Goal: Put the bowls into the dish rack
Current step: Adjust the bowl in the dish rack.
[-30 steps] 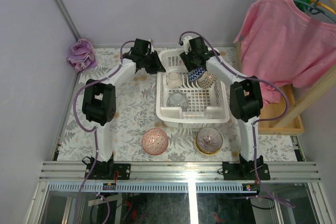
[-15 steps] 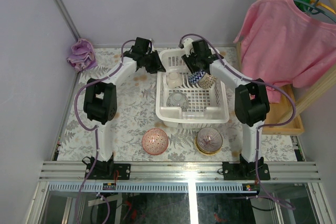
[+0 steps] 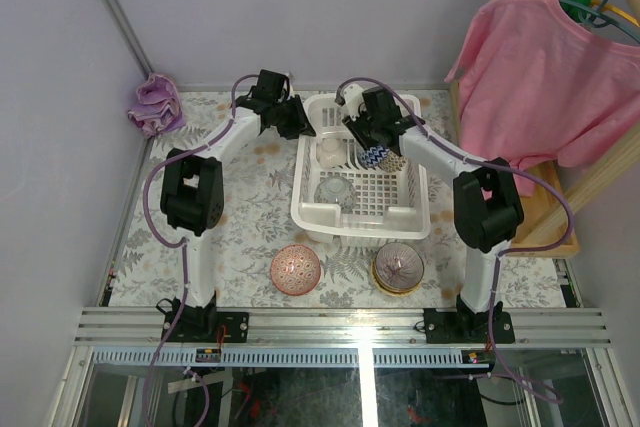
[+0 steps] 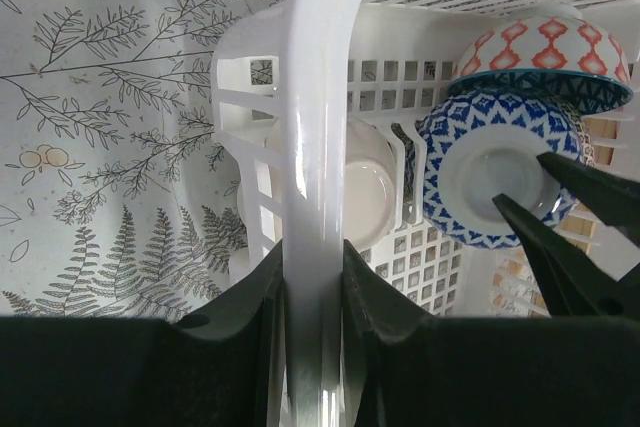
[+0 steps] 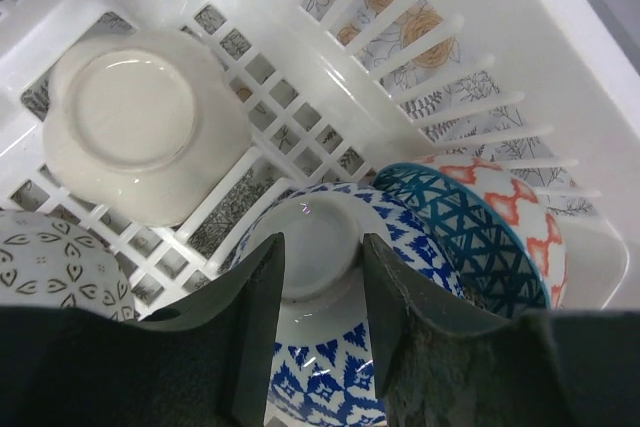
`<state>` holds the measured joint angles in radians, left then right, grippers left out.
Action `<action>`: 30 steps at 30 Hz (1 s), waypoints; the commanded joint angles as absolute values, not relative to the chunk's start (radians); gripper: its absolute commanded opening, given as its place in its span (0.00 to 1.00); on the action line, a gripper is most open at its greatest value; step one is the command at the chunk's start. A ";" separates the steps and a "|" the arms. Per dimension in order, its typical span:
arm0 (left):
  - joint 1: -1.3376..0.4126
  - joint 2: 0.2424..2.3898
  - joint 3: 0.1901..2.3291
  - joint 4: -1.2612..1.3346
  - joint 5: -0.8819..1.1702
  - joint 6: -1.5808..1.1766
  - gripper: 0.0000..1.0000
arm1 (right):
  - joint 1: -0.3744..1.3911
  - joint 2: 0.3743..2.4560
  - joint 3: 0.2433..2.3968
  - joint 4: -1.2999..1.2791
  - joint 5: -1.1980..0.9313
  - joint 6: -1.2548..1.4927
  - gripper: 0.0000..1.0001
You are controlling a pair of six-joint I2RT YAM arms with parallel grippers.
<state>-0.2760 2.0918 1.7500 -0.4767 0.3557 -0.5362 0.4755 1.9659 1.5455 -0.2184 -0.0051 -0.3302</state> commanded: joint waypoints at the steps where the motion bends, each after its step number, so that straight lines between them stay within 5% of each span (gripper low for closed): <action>1: -0.276 2.128 1.782 -0.388 0.328 -0.538 0.20 | 0.564 1.957 1.455 -0.445 -0.058 -0.289 0.42; 30: -0.277 2.117 1.767 -0.379 0.337 -0.541 0.20 | 0.610 2.081 1.391 -0.460 -0.050 -0.221 0.48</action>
